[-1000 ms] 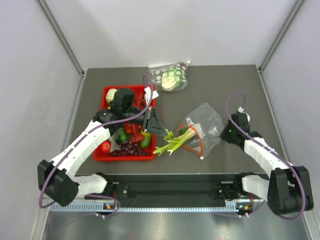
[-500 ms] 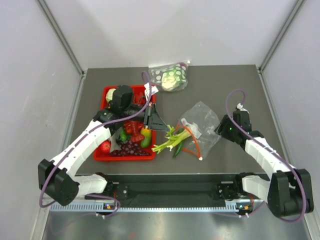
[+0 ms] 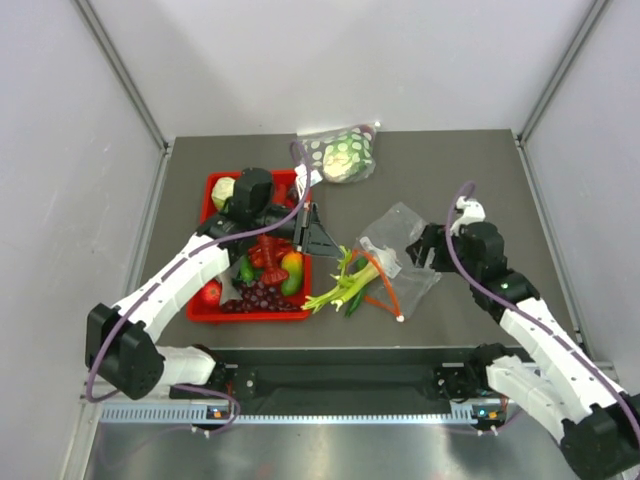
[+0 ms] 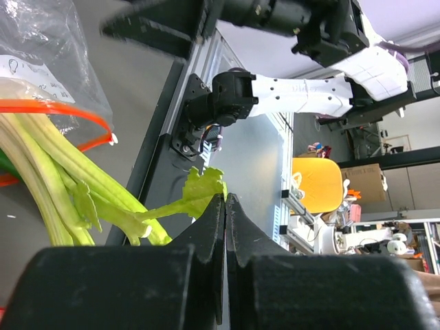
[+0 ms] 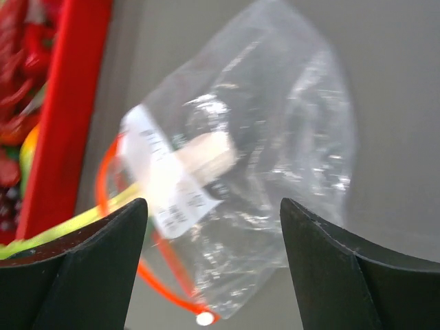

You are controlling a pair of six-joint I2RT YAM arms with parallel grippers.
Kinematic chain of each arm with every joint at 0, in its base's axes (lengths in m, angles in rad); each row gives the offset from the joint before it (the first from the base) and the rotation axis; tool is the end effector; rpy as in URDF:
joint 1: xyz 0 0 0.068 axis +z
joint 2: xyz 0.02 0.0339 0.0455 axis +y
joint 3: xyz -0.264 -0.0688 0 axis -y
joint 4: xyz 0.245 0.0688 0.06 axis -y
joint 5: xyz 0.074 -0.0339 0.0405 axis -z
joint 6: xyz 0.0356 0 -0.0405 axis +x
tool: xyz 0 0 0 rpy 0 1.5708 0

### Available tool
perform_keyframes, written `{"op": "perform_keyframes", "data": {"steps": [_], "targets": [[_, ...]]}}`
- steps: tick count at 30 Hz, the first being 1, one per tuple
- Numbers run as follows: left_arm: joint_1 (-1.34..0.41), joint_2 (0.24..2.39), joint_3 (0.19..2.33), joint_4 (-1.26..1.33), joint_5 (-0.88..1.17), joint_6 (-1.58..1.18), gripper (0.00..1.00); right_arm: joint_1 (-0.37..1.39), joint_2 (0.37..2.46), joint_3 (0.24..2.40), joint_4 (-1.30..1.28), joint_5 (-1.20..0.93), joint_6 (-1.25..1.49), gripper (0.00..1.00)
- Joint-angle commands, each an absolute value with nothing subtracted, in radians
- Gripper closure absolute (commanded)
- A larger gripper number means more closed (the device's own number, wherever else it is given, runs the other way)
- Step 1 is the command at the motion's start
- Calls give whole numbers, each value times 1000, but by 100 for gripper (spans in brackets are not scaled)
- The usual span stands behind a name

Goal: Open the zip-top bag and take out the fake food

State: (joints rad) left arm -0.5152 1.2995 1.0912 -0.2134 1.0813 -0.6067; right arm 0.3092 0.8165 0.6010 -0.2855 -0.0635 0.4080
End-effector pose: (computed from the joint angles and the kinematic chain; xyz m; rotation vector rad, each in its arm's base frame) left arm 0.2318 -0.1673 0.3387 0.7024 2.0852 -1.7489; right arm 0.1779 0.0592 0.2595 0.0645 2.1089 0.5014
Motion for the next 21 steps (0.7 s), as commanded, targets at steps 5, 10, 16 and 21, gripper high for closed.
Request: {"op": "perform_keyframes", "data": {"steps": [5,10,16,21], "targets": [[-514,1315,1123,-57,1089,-669,100,616,851,672,-261,107,390,22],[-514,1338,1150,-51,1095,-676,100,732,945,707,-250,178,368,22],[-512,1350,1166,-49,1097,-676,100,833,1035,686,-232,271,356,25],[-512,1354,1172,-48,1115,-675,100,857,1071,670,-233,342,396,34]]}}
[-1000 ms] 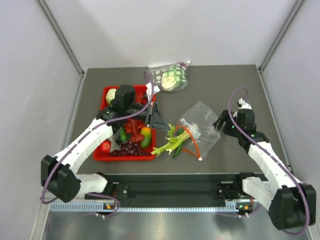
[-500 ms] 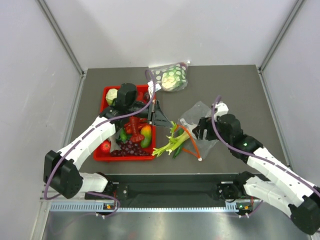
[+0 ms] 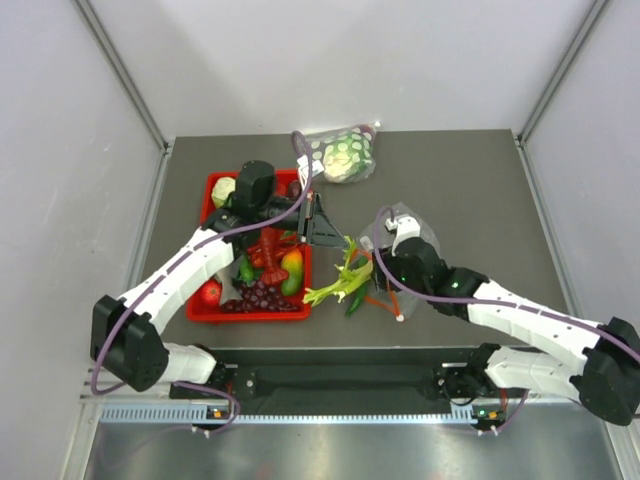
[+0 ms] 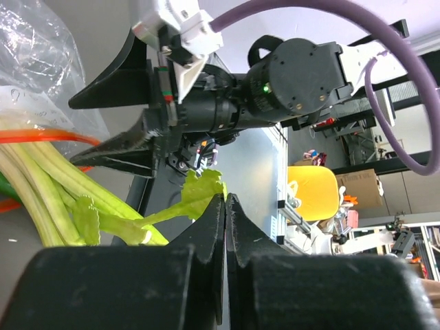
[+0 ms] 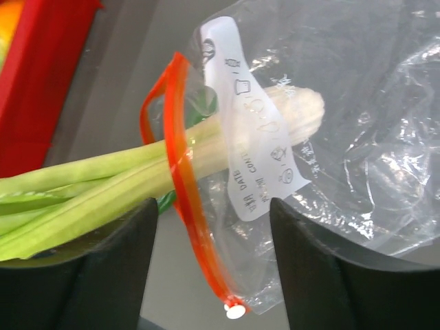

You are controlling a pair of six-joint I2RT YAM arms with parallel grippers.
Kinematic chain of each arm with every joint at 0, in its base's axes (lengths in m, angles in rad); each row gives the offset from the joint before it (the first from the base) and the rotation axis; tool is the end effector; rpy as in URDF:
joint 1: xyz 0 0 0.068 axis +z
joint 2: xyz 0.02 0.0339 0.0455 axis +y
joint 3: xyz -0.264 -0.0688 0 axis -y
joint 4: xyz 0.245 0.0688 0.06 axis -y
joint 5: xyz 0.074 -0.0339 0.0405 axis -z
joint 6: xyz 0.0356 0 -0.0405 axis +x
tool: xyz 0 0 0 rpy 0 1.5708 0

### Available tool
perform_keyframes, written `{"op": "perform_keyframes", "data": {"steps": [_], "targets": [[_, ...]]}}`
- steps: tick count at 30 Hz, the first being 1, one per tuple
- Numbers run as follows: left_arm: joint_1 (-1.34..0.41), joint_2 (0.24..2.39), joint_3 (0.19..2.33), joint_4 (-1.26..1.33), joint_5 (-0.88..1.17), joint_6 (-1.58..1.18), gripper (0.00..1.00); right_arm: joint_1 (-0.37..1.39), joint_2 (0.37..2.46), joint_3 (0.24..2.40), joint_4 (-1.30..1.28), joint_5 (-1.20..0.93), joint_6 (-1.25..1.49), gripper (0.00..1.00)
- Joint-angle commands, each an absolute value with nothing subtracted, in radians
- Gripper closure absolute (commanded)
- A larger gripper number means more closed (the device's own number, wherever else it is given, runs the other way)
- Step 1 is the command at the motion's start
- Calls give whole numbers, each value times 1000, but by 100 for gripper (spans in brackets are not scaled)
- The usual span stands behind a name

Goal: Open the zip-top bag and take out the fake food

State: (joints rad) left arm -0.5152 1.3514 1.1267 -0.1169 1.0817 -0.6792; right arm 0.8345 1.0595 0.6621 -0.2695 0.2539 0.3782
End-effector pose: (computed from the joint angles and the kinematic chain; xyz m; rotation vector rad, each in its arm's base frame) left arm 0.2458 -0.1753 0.3447 0.6769 2.0499 -1.7759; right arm 0.1578 0.1608 0.2372 -0.3707 2.2092 0.3840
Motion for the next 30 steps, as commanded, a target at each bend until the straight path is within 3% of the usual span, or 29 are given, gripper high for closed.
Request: {"op": "perform_keyframes", "data": {"steps": [1,16,22,30], "targets": [[-514,1356,1170,-46,1127,-673,100,861,1071,672,-236,359,403,37],[-584,1404,1177,-25,1164,-663,100,859,1180,727,-204,414,442,84],[-679,1443,1180,-18,1134,-643,100,844,1200,755,-206,413,489,97],[-827,1537,1241,25,1117,-657,100,770,1224,767,-212,351,554,100]]}}
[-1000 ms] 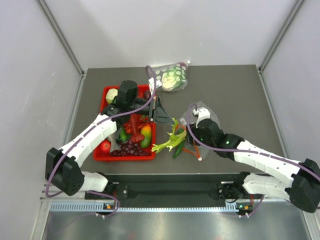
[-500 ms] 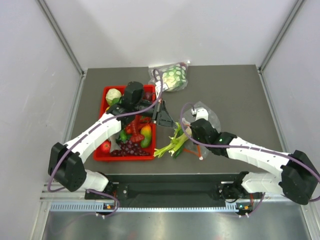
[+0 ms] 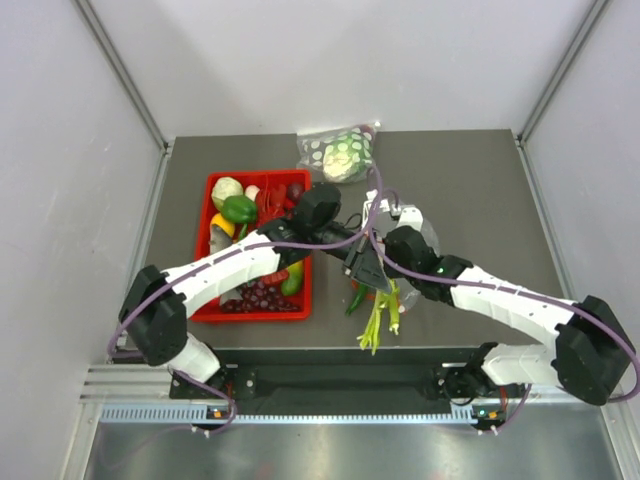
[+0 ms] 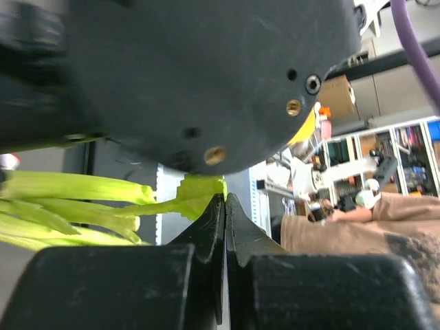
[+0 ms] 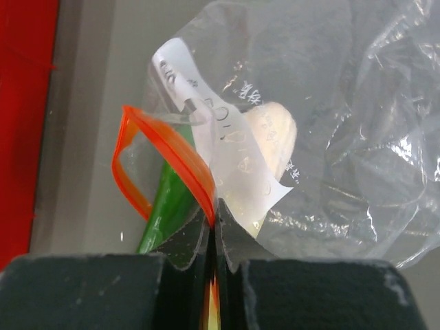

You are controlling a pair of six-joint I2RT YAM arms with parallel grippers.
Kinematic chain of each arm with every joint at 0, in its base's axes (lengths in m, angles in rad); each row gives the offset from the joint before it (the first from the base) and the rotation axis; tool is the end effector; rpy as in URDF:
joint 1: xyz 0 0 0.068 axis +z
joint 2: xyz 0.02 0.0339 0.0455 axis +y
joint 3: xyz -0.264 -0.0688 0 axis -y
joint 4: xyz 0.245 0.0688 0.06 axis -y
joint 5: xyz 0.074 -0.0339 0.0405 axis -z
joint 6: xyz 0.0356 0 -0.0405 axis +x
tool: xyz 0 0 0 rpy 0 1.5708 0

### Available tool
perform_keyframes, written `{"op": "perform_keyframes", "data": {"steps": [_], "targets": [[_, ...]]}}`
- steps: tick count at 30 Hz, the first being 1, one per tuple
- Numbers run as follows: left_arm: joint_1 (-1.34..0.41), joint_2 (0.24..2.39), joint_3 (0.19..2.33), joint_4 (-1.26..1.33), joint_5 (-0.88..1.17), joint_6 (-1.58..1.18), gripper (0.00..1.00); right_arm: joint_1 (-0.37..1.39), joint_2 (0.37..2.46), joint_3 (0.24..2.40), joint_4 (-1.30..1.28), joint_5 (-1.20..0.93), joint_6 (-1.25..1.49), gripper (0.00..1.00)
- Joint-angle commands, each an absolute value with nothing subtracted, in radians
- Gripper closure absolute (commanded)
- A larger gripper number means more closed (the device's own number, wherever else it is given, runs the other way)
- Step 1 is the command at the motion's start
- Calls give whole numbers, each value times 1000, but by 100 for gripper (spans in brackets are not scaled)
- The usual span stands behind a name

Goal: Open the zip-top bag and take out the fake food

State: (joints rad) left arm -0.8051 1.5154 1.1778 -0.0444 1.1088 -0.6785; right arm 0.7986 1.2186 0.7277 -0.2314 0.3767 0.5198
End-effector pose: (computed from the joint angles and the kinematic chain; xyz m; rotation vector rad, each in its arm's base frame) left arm 0.2125 -0.2671 0.3191 1.0277 2.0760 -1.9513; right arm 0.1864 0.1726 0.2279 -0.1202 2.2447 0.2821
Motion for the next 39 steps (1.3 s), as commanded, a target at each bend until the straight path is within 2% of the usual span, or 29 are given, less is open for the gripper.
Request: {"op": "perform_keyframes", "data": {"steps": [1,6,9,12,15,17,20,23,25,27,39], "targets": [[-825,1543,1241,20,1117,-647,100,755,1221,764,-210,338,555,100],[-825,1615,1272,-228,1007,-445,91,715,1200,727,-183,288,574,100],[-825,1643,1284,-349,856,-365,77,710,1190,721,-186,281,580,100],[-825,1661,1275,-373,770,-316,64,709,1183,712,-183,273,587,100],[-825,1677,1270,-373,741,-301,63,706,1181,704,-178,267,591,100],[-825,1680,1278,-374,723,-298,54,704,1180,707,-178,265,591,100],[-825,1649,1289,-380,648,-293,49,698,1172,706,-179,262,594,100],[-825,1597,1266,-417,464,-278,43,695,1163,707,-183,256,600,100],[-825,1580,1243,-440,344,-269,42,693,1161,709,-184,253,603,100],[-828,1577,1207,-471,313,-267,38,689,1163,709,-183,245,606,100],[-897,1670,1131,-410,293,-278,36,681,1161,695,-179,236,618,100]]}}
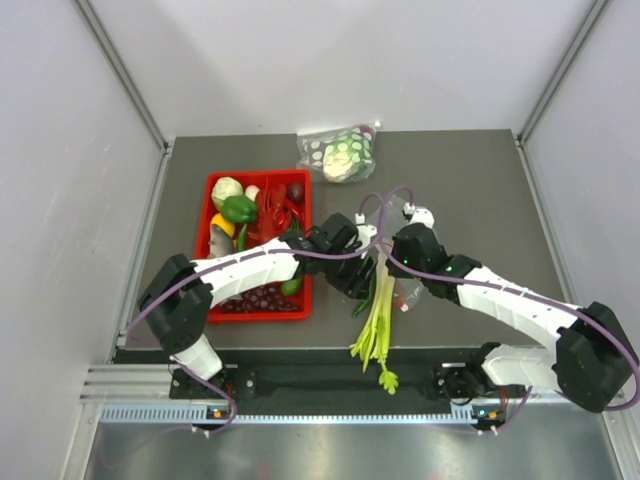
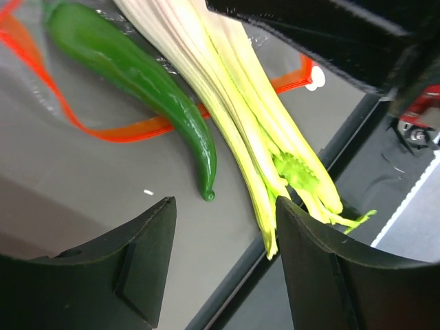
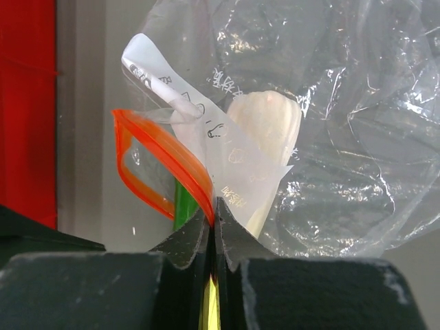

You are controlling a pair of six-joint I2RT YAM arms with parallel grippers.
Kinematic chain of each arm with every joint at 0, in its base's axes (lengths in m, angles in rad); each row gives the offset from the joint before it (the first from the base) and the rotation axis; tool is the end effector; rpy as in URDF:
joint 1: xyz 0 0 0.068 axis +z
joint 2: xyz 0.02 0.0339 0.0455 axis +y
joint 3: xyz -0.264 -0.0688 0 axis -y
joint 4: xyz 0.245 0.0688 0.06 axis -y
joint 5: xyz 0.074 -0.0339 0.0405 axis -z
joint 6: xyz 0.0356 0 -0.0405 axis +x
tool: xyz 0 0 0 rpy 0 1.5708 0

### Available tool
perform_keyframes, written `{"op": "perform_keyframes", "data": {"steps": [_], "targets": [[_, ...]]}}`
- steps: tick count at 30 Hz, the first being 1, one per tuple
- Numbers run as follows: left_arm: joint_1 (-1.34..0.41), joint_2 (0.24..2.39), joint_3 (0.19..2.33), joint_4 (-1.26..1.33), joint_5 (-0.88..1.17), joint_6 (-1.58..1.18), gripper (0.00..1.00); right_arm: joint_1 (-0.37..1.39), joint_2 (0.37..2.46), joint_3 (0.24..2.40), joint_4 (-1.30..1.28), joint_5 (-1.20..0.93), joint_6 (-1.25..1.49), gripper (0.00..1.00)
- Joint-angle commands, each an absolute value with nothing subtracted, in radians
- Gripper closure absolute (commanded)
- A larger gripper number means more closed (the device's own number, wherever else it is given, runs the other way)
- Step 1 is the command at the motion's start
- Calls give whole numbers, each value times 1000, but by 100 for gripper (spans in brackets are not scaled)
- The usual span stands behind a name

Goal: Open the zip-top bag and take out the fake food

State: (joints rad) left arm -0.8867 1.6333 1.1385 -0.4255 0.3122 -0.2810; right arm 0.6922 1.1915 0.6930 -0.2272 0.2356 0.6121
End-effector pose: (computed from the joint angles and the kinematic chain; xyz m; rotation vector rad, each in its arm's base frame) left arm 0.2101 -0.2750 0.2276 0.9218 2.4799 -0.8380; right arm 0.1957 0.1515 0.2222 0.0302 2.3064 0.4119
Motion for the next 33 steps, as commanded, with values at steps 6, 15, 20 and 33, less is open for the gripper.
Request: {"op": "perform_keyframes", "data": {"steps": [6,15,20,33], "targets": [[-913,1753,1138,-376,261,-275,35,675,1154,681,-175,229,629,100],[-928,1847,1187,-359,212,-253,35,664,1146,675,-173,226,634,100],[-939,1878,1193,-359,198,-233,38,658,1137,666,-172,222,641,100],[-942,1795,1183,-466,239,-198,100,632,1126,661,-187,218,647,100]]}}
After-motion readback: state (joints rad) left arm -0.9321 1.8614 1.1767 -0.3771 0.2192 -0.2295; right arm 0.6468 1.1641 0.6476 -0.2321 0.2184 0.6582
